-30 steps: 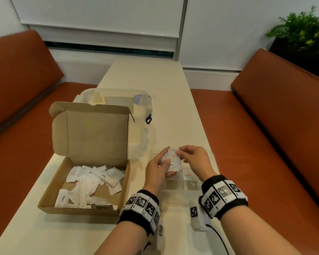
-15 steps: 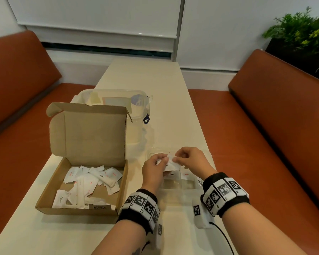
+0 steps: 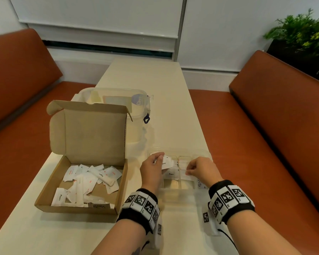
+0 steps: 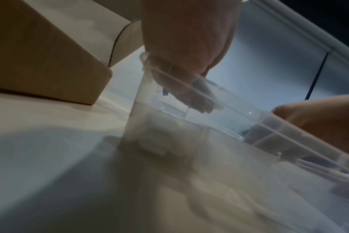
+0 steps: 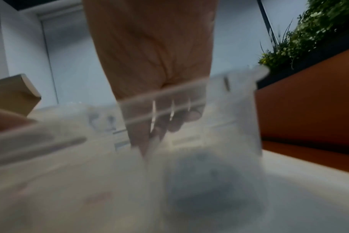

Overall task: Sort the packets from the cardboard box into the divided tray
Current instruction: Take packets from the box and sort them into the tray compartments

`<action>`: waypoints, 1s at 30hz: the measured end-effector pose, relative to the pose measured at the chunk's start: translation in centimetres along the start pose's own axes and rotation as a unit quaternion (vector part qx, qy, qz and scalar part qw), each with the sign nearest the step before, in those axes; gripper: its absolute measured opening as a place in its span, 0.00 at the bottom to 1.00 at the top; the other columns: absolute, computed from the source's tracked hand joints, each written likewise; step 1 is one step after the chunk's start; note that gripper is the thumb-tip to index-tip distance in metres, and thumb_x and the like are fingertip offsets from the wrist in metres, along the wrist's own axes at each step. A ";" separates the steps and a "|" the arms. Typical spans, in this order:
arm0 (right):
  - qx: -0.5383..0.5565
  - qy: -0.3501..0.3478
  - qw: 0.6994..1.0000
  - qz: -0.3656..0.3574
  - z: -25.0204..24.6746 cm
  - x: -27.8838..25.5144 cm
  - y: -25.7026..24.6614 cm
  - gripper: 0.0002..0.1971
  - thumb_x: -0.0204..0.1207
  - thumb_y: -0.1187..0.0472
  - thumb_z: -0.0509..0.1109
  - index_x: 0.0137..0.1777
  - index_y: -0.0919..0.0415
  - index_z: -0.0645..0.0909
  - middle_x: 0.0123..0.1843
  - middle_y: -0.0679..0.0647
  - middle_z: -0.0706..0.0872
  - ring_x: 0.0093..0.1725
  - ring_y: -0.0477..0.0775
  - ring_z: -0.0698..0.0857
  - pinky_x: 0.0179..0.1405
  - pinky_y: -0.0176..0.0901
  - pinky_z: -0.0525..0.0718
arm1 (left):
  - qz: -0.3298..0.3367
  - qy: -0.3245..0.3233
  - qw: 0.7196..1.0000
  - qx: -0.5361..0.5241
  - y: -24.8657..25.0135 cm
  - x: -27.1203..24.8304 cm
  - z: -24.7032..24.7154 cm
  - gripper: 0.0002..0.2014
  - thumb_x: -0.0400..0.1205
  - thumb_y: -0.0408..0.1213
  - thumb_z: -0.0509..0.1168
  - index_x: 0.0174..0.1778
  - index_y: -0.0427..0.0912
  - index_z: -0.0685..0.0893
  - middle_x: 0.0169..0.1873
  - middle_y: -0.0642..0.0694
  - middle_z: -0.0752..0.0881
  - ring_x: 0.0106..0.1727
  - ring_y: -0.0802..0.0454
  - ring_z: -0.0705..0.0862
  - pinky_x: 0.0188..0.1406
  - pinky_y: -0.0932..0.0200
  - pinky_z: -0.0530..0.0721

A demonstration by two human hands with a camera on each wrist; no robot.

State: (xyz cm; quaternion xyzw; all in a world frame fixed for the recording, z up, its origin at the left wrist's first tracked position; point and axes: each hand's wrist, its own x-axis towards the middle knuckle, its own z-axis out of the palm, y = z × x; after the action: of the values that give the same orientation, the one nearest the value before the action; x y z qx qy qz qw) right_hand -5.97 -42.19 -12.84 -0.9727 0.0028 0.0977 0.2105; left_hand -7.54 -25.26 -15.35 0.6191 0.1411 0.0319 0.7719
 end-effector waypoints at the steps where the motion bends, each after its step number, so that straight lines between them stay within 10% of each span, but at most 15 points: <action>1: -0.006 0.003 1.000 -0.005 0.2 0.0 0.0 0.03 0.72 0.57 0.77 0.42 0.55 0.89 0.42 0.47 0.88 0.41 0.45 0.84 0.43 0.36 0.82 | 0.000 -0.001 1.000 0.000 0.0 0.0 0.0 0.09 0.85 0.31 0.62 0.49 0.47 0.87 0.49 0.48 0.85 0.51 0.51 0.84 0.35 0.65 0.87; 12: -0.031 0.017 0.999 -0.027 0.9 -0.7 0.2 0.16 0.69 0.62 0.75 0.32 0.51 0.68 0.38 0.49 0.79 0.38 0.49 0.76 0.32 0.38 0.70 | 0.000 -0.007 1.000 0.003 0.1 0.0 0.0 0.09 0.85 0.31 0.62 0.49 0.46 0.87 0.50 0.48 0.84 0.52 0.52 0.84 0.36 0.66 0.87; 30: 0.131 0.128 0.982 -0.040 0.2 -1.2 -3.0 0.16 0.77 0.50 0.70 0.34 0.60 0.77 0.28 0.48 0.78 0.28 0.46 0.73 0.28 0.37 0.70 | -0.049 -0.023 0.997 -0.059 0.8 -0.4 0.2 0.18 0.83 0.24 0.52 0.51 0.40 0.87 0.50 0.46 0.83 0.51 0.50 0.83 0.43 0.58 0.88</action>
State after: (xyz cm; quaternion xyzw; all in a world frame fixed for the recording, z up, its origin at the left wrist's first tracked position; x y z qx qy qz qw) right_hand -7.09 -39.41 -11.57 -0.9406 0.0034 -0.0369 0.3375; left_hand -7.81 -25.30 -14.44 0.5650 0.1511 -0.0122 0.8110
